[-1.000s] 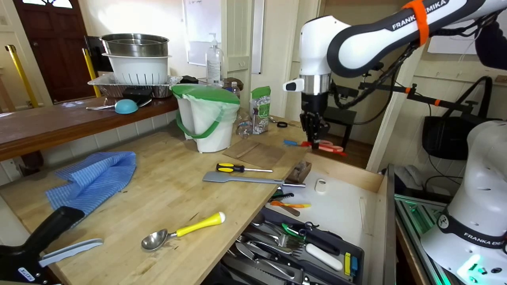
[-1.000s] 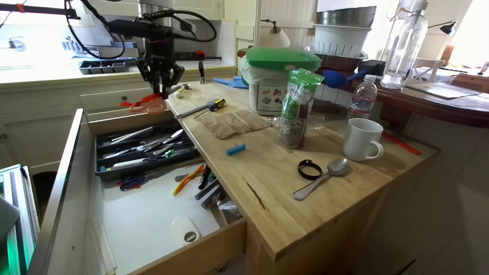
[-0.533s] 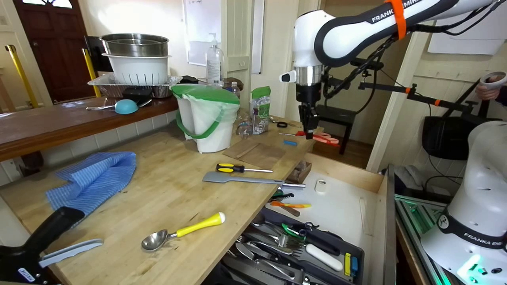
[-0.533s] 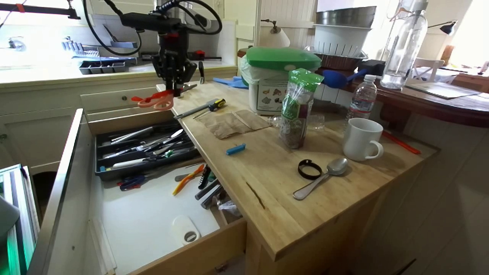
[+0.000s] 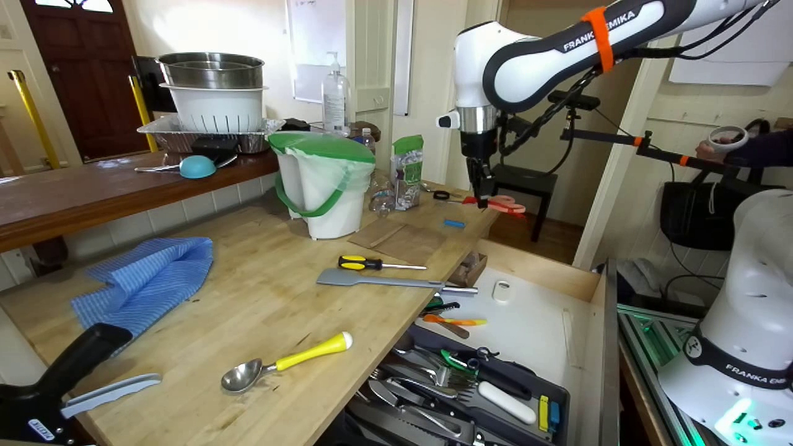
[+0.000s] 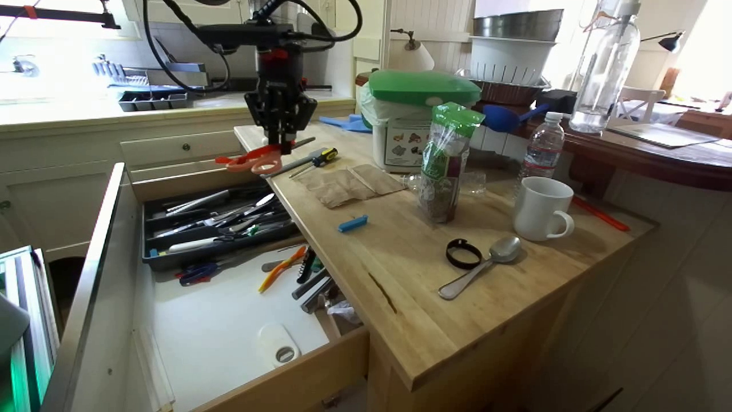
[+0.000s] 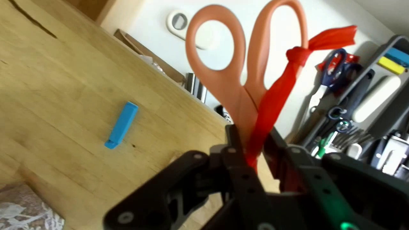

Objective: Take the scissors out of the drawer

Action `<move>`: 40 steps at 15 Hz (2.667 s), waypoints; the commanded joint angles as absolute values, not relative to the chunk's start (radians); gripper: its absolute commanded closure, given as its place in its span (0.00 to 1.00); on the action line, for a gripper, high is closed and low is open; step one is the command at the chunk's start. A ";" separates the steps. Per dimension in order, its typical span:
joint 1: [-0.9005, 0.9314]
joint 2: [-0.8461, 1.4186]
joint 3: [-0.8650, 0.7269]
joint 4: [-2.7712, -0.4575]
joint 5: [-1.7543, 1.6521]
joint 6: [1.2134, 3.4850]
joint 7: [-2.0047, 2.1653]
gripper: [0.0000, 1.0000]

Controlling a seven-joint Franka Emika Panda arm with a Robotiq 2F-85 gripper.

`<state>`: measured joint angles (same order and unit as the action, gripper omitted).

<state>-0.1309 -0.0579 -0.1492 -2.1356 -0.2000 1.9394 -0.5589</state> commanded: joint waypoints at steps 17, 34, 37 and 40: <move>-0.221 0.468 -0.136 -1.611 -0.100 1.936 -0.366 0.94; -0.165 0.282 -0.093 -1.691 -0.175 1.834 -0.343 0.00; -0.148 0.129 -0.074 -1.776 -0.187 1.830 -0.402 0.00; -0.140 0.161 -0.082 -1.709 -0.178 1.831 -0.374 0.00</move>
